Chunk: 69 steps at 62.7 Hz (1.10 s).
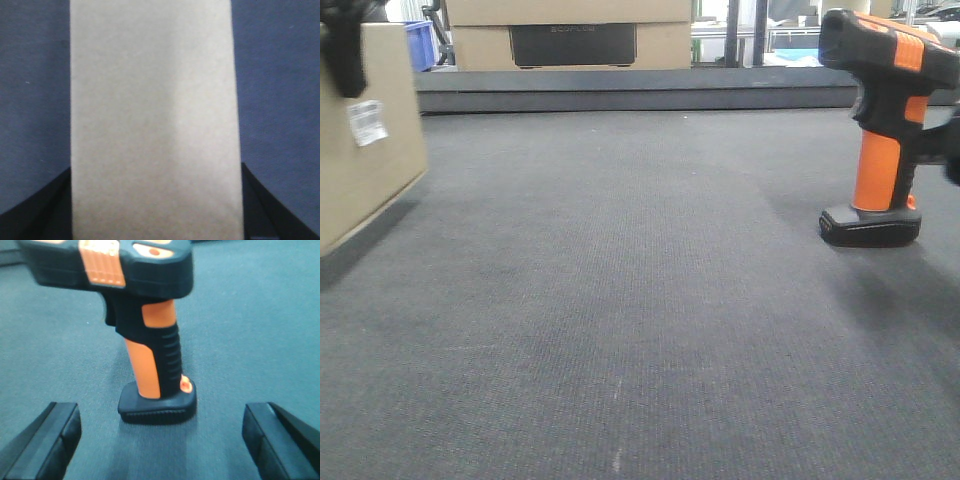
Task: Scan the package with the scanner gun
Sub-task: 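Lower the box back onto the table and open the left gripper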
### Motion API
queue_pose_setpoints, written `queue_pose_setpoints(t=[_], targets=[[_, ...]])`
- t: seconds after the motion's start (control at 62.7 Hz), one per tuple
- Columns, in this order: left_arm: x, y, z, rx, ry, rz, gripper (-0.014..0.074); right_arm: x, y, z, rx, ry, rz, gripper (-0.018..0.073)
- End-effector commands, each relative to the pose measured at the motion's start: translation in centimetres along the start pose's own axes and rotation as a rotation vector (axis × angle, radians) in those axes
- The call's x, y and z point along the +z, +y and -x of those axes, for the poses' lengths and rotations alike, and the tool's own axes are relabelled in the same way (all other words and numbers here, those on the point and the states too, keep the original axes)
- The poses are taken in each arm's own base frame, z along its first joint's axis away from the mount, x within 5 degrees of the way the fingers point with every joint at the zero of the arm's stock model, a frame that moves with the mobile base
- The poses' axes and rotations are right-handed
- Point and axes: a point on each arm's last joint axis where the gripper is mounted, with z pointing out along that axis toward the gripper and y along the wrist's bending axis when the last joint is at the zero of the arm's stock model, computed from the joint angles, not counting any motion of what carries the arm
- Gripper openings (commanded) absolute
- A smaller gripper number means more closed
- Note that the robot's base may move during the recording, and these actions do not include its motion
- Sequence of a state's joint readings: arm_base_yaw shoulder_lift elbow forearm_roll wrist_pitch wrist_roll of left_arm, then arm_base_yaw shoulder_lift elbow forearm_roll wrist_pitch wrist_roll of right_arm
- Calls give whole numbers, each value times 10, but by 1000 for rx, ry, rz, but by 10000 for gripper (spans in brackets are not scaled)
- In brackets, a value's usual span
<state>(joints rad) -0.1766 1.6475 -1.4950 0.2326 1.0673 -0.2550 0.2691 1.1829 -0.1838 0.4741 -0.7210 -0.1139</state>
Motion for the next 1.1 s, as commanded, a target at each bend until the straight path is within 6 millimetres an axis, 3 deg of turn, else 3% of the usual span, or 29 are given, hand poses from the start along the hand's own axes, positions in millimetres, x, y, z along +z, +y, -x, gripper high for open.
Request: queue_pose_setpoints(t=[0.0, 0.255, 0.319, 0.383, 0.606, 0.702, 0.893, 1.085], targets=[[-6, 1, 2, 36, -22, -8, -111, -5, -2, 2, -6, -24, 6, 563], [-3, 0, 3, 34, -16, -13, -109, -6, -2, 3, -4, -30, 7, 563], [2, -2, 3, 36, -7, -12, -76, -6, -2, 3, -4, -30, 7, 563], [6, -3, 3, 33, 10, -20, 14, -6, -2, 3, -4, -30, 7, 563], [14, -7, 2, 26, 40, -35, 471, -6, -2, 3, -4, -30, 7, 563], [14, -7, 2, 22, 39, -35, 603, -6, -2, 3, -4, -30, 7, 563], [10, -5, 3, 17, 55, -26, 586, -6, -2, 3, -4, -30, 7, 563], [-35, 6, 6, -17, -47, -17, 517, -6, -2, 3, -4, -30, 7, 563]])
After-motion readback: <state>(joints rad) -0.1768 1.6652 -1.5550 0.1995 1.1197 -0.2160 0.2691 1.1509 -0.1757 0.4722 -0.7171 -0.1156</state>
